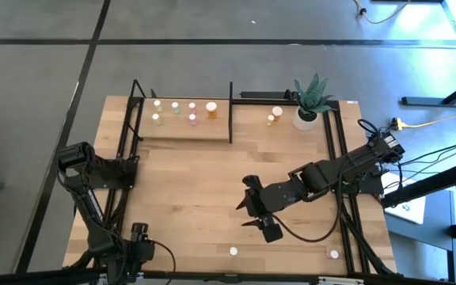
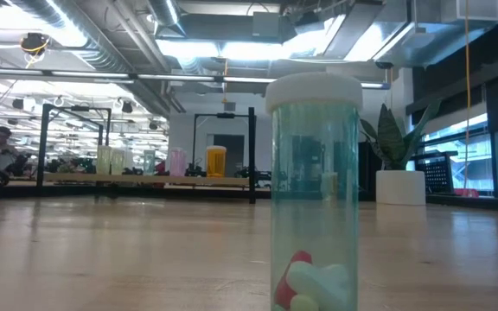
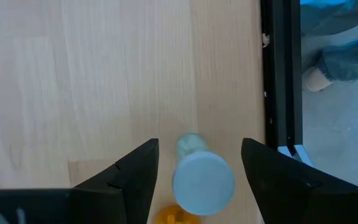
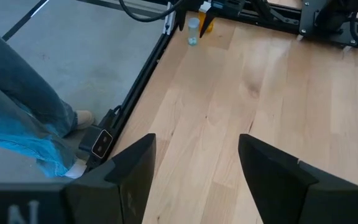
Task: Pick and place medicine bottles onto shelf by color
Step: Put the left green pill bottle on the shelf and align it with the other green pill bottle
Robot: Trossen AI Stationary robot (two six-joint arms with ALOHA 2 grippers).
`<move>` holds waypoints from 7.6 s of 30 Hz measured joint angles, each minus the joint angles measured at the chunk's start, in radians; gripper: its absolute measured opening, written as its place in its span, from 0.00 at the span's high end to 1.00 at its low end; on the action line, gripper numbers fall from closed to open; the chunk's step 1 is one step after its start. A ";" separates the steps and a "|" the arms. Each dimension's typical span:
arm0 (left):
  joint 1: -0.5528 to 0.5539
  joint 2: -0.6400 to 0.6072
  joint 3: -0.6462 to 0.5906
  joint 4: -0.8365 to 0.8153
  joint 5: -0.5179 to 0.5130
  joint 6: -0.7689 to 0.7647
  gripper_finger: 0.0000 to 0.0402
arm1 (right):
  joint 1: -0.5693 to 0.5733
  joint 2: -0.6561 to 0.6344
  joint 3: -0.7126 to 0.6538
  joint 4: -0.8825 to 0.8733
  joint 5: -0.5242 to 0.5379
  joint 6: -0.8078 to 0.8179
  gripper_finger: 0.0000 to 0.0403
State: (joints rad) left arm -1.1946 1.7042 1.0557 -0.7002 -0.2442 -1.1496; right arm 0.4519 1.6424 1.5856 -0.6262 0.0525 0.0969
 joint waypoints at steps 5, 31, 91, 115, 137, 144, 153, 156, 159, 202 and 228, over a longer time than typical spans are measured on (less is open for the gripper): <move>0.000 0.000 0.000 0.000 0.000 0.000 0.45 | 0.000 0.000 0.000 0.000 0.000 0.001 0.43; 0.000 0.000 0.000 -0.002 0.003 0.001 0.65 | 0.000 0.000 0.000 0.000 0.000 0.004 0.43; 0.262 -0.276 0.058 -0.231 -0.026 -0.017 0.73 | 0.000 0.000 0.000 0.001 0.087 0.003 0.43; 0.940 -0.619 0.059 -0.521 -0.107 0.282 0.73 | -0.285 -0.005 0.240 -0.153 0.048 -0.054 0.43; 1.588 -0.589 0.130 -0.392 -0.097 0.872 0.73 | -0.589 -0.001 0.276 -0.154 -0.106 -0.159 0.43; 1.713 -0.493 0.132 -0.367 -0.023 0.971 0.73 | -0.627 0.020 0.274 -0.155 -0.147 -0.222 0.43; 1.789 -0.344 0.132 -0.329 0.004 0.976 0.73 | -0.647 0.087 0.274 -0.148 -0.171 -0.338 0.43; 1.800 -0.308 0.132 -0.327 0.004 0.967 0.73 | -0.652 0.094 0.274 -0.153 -0.181 -0.368 0.43; 1.808 -0.277 0.132 -0.324 0.004 0.950 0.73 | -0.652 0.093 0.274 -0.148 -0.181 -0.370 0.43; 1.838 -0.284 -0.002 -0.151 0.003 0.861 0.73 | -0.653 0.093 0.274 -0.141 -0.177 -0.368 0.43; 1.878 -0.282 -0.088 -0.038 0.010 0.793 0.73 | -0.653 0.093 0.275 -0.141 -0.177 -0.368 0.43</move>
State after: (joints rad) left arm 0.6830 1.4220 0.9676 -0.7381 -0.2340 -0.3569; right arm -0.2008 1.7355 1.8603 -0.7673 -0.1250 -0.2707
